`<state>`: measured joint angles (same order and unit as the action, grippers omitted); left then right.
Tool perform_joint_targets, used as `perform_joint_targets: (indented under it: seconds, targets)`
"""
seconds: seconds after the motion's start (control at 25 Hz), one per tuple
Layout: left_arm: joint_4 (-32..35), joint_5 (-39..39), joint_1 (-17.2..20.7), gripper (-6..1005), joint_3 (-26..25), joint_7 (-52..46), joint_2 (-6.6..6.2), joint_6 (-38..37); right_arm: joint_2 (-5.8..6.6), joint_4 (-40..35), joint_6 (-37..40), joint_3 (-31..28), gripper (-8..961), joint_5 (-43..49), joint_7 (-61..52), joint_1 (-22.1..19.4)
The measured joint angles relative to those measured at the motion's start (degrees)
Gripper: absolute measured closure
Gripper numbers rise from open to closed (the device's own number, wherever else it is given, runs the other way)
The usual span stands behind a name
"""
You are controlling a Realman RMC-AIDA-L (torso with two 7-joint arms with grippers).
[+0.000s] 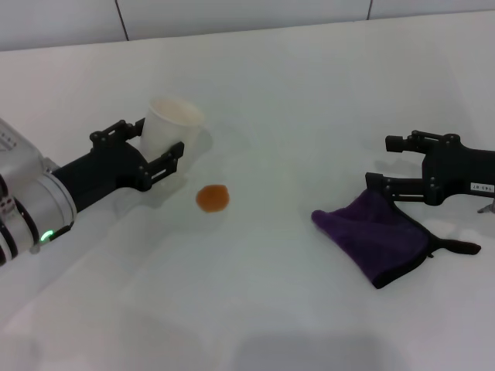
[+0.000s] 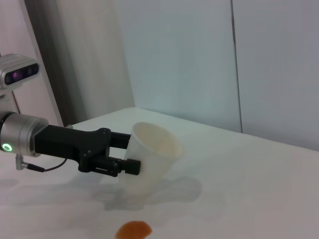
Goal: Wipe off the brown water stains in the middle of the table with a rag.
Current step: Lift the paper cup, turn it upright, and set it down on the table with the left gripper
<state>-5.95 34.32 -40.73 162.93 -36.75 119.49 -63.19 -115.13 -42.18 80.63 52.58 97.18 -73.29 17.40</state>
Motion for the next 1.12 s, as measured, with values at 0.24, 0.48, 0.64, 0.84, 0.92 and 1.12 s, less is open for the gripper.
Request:
perform_joint_targets:
  seconds: [0.24, 0.48, 0.64, 0.84, 0.92, 1.12]
  targets:
    - [0.6, 1.3, 0.8, 299, -0.1, 2.4, -0.04, 0.0, 0.00, 0.0, 0.1, 0.1, 126, -0.5, 0.2, -0.1]
    - [1.3, 3.3, 1.6, 298, -0.1, 4.9, 0.04, 0.3, 0.00, 0.0, 0.7, 0.0, 126, -0.5, 0.2, -0.1]
    - [1.3, 3.4, 1.6, 298, -0.1, 5.1, 0.05, 0.3, 0.00, 0.0, 0.9, 0.0, 126, -0.5, 0.2, -0.1]
    - [1.7, 3.2, 1.7, 298, -0.1, 5.2, 0.08, 0.9, 0.00, -0.1, 0.9, 0.1, 126, -0.5, 0.2, -0.1]
    - [1.9, 3.1, 1.7, 298, -0.1, 5.3, 0.06, 1.6, 0.00, -0.1, 1.0, 0.1, 126, -0.5, 0.2, -0.1]
    - [2.8, 2.9, 1.7, 297, 0.0, 5.9, 0.07, 3.5, 0.00, -0.2, 1.3, 0.1, 126, -0.5, 0.2, -0.1]
